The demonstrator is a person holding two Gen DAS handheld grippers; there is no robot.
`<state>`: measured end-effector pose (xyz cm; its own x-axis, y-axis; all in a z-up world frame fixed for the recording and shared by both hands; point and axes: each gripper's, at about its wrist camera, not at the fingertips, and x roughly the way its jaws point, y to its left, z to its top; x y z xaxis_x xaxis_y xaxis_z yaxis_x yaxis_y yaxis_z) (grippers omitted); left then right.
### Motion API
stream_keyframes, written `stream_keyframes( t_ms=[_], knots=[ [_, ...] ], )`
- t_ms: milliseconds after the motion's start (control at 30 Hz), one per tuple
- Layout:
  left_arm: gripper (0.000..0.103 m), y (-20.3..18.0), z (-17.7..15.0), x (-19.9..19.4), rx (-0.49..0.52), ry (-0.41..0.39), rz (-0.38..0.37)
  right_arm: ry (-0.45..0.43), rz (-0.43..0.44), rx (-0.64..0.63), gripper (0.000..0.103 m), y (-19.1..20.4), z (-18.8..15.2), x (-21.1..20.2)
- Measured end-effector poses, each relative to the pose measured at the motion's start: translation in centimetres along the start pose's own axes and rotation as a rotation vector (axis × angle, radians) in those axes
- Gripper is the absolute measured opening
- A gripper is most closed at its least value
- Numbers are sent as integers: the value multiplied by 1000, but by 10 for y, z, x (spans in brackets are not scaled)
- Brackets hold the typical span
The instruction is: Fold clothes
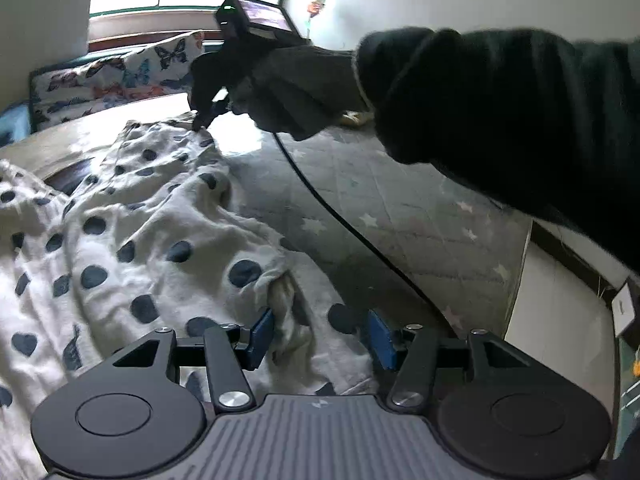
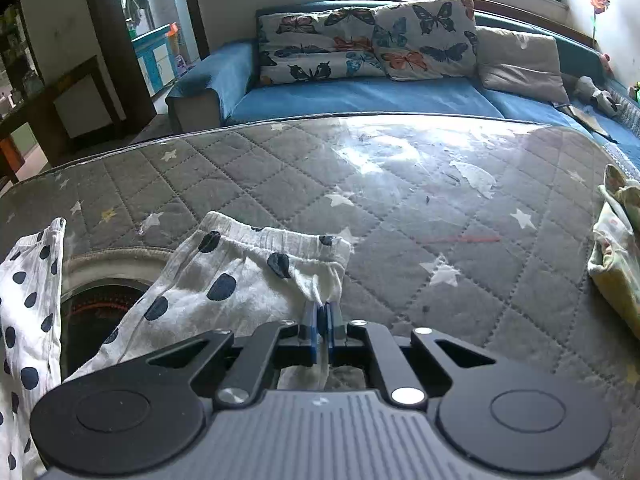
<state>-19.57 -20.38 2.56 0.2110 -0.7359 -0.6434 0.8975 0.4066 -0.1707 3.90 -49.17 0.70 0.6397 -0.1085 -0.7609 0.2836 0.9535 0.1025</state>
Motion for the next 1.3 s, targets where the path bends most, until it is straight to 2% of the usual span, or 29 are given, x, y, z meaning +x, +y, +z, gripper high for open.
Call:
stream_keyframes(
  t_ms=[67,133,167,200,233,300,400,567,700,800,900,967,1100,1167,1233,1300],
  knots=[
    [52,-6,1,5,37,7,30,-9,-9,-6,4,-2,0,0],
    [26,-7,1,8,56,11,45,-17,-21,-7,4,-5,1,0],
    [23,-6,1,10,59,16,49,-24,-30,-10,3,-6,1,-1],
    [12,-4,2,9,51,15,40,-30,-38,-14,3,-7,2,-2],
    [8,-1,3,10,39,22,24,-36,-44,-18,3,-9,3,-3],
    [5,1,2,9,28,19,-8,-46,-61,-22,3,-12,4,-6],
    [4,-5,0,-2,55,-13,-68,-62,-88,-15,3,-19,6,-9],
    [5,-6,-4,-2,83,-8,-95,-37,-144,-7,4,-29,4,-5],
    [15,1,-6,-3,65,4,-77,-33,-147,-7,7,-33,1,-9],
    [31,10,-5,-18,50,-36,-50,-49,-132,-32,7,-28,0,-18],
    [32,20,-6,-35,25,-73,9,-56,-102,-77,10,-18,-4,-31],
    [32,31,-8,-49,-11,-97,46,-55,-81,-107,17,-9,-8,-39],
    [34,59,-19,-80,-86,-133,182,-51,-18,-174,18,10,-26,-61],
    [34,72,-25,-96,-126,-144,260,-45,22,-218,23,22,-40,-74],
    [34,84,-34,-108,-163,-145,362,-38,68,-267,27,33,-58,-88],
    [36,96,-43,-118,-217,-135,428,-29,111,-315,28,45,-77,-102]
  ],
)
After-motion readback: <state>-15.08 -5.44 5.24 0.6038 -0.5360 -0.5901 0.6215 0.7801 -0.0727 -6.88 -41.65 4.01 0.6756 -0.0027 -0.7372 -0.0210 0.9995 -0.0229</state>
